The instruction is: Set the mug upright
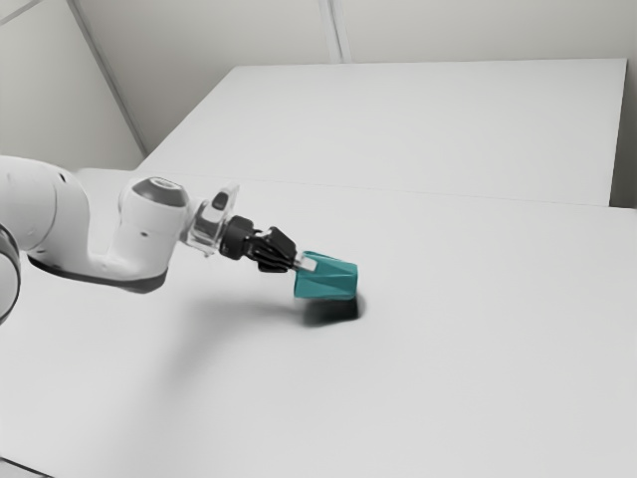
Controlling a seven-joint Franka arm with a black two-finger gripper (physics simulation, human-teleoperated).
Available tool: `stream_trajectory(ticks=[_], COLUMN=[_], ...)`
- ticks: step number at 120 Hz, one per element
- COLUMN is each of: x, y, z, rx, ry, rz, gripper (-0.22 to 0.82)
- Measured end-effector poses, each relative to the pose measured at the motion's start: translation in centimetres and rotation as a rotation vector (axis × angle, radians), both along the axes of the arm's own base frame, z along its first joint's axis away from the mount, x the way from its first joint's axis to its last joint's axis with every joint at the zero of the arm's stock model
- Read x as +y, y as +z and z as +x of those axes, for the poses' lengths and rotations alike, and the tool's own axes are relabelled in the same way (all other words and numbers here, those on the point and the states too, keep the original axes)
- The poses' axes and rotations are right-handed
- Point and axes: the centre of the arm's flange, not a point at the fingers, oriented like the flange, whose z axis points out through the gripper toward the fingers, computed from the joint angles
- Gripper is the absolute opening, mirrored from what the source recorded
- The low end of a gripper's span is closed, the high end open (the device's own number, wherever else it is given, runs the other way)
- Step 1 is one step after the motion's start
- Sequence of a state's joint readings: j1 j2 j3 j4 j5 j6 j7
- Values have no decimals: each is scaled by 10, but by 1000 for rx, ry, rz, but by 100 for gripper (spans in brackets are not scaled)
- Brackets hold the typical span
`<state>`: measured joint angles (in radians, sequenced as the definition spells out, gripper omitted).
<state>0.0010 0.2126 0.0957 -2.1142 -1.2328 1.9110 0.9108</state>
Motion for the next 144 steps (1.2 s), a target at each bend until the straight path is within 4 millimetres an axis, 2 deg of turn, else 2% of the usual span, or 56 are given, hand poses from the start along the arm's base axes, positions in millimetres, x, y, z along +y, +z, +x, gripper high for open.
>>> stream_trajectory(ticks=[23,32,45,60,77,89,105,119,132,144], x=[7,14,17,5,-18,-34,-55,-65,-60,-34], y=[54,74,97,116,135,138,134,130,121,109], z=[-5,-8,-1,6,3,2,2,1,4,10], rx=[-91,-124,-154,-160,-155,-141,-121,-101,-59,7], ry=[-79,-130,-230,-323,-363,-363,-328,-296,-250,-177], rz=[93,210,438,676,877,987,1054,1111,1147,1159], gripper=[-18,-18,-18,-18,-18,-18,-18,-18,-18,-18])
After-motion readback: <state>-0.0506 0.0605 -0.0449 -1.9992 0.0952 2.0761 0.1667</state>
